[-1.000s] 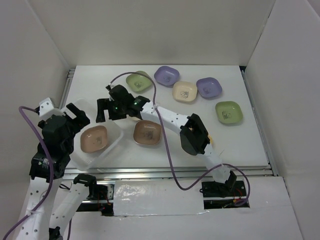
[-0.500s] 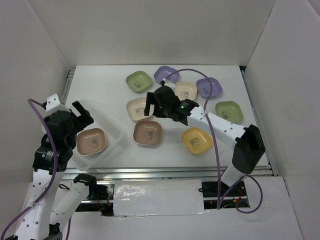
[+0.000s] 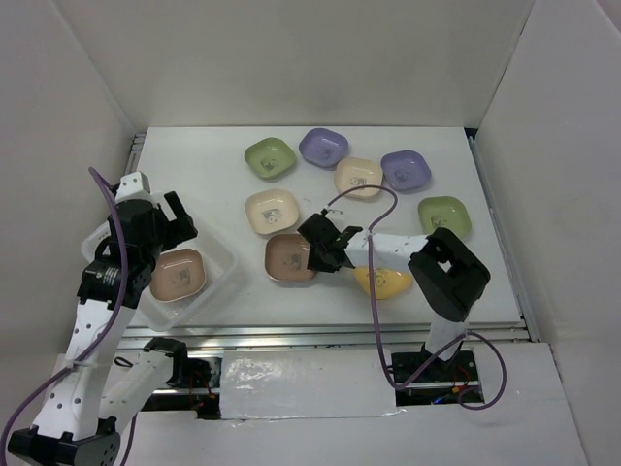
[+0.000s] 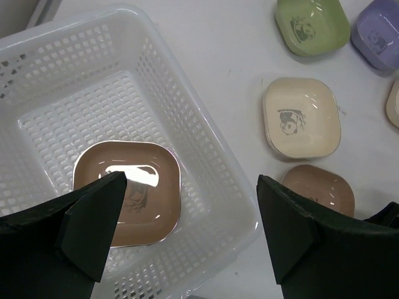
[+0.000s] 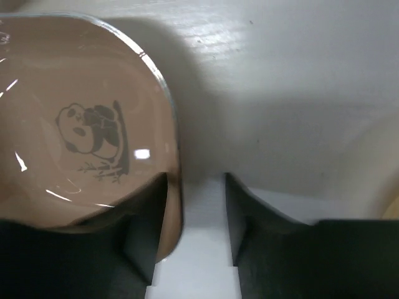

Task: Place the plates into the plastic bin on the countertop

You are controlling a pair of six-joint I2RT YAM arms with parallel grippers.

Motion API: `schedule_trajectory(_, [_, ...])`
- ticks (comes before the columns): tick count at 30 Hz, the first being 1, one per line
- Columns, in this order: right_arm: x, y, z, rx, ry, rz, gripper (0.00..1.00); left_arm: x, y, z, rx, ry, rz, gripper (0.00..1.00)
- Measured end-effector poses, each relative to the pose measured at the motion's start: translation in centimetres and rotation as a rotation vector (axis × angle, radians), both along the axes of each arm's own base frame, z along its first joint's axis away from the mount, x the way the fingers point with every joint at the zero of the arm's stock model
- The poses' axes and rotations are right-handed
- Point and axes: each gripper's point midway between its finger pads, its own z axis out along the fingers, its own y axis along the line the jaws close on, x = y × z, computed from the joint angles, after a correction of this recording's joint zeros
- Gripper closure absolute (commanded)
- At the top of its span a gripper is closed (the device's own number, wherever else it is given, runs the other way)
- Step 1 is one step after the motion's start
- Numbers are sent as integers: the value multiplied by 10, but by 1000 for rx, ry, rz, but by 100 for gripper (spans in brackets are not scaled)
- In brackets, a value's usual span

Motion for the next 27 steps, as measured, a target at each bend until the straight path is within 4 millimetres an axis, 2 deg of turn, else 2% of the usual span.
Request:
schedule_trajectory(2, [2, 3, -2, 26, -11, -12, 92, 2, -3, -2, -5, 10, -16, 1])
schedule_trajectory(3, [2, 5, -2, 40, -13, -22, 98, 2, -4, -2, -7, 10, -22, 1])
schedule_trajectory(6, [8, 11, 12, 91, -54, -45, 100, 3, -11, -2, -12, 10, -63, 1])
schedule_trajectory(10, [-2, -4, 26, 42, -84, -68, 100, 11, -38, -7, -53, 34, -209, 1])
schedule_trajectory(15, [-18, -4, 78, 67, -179, -62, 100, 23, -87, -25, -107, 137, -428, 1])
schedule_trajectory(18, [-19, 7, 111, 127, -234, -49, 100, 22, -113, -36, -140, 197, -532, 1])
schedule_trajectory(21, [-17, 23, 135, 171, -265, -33, 100, 20, -128, -39, -152, 228, -595, 3])
schedule_trajectory(23, [-15, 32, 149, 197, -282, -26, 100, 20, -135, -41, -151, 240, -628, 8])
schedule_trajectory(26, [-12, 47, 167, 231, -305, -8, 100, 19, -140, -49, -156, 275, -649, 21])
schedule_trajectory(27, [-12, 52, 172, 241, -310, -3, 100, 19, -140, -52, -157, 288, -649, 41])
